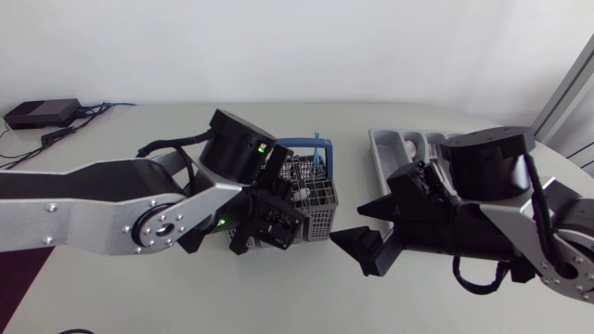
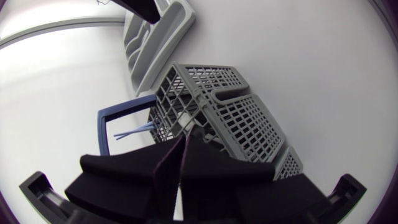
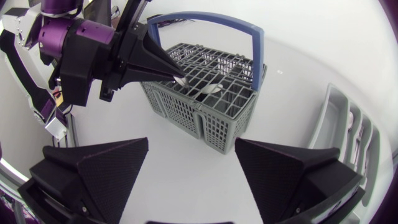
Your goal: Unload the cutlery basket into the drawer organizer.
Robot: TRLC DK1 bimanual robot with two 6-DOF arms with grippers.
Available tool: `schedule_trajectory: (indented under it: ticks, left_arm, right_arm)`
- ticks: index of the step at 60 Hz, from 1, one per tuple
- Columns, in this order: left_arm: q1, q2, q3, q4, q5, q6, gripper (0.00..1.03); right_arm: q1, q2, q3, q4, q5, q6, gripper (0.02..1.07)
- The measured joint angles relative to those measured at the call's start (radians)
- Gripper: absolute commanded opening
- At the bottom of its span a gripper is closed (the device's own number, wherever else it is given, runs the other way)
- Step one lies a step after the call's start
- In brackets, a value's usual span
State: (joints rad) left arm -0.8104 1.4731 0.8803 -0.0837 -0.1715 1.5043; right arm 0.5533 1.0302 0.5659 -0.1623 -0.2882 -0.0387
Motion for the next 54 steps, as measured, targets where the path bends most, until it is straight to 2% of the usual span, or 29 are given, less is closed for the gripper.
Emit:
schedule_trajectory:
  ticks: [19, 34, 38, 44, 47, 54]
  left_arm:
    - [-0.016, -0.044, 0.000, 0.010, -0.021, 0.000, 0.12]
    - [-0.051, -0.183, -0.002, -0.016, -0.071, -0.008, 0.12]
    - [-0.066, -0.214, -0.002, -0.021, -0.087, -0.027, 0.12]
    - [-0.089, -0.256, -0.002, -0.021, -0.097, -0.102, 0.12]
    - [-0.095, -0.275, -0.002, -0.022, -0.099, -0.143, 0.12]
    - [-0.095, -0.307, 0.000, -0.024, -0.112, -0.192, 0.12]
  right_arm:
    - [0.001, -0.041, -0.013, -0.017, 0.000, 0.000, 1.02]
    - [0.034, -0.163, -0.038, -0.010, 0.005, 0.000, 1.02]
    - [0.055, -0.214, -0.064, 0.015, 0.034, 0.000, 1.02]
    - [0.083, -0.256, -0.087, 0.031, 0.127, -0.043, 1.02]
    - [0.135, -0.277, -0.090, 0.033, 0.229, -0.092, 1.02]
    - [0.196, -0.306, -0.090, 0.036, 0.306, -0.132, 1.02]
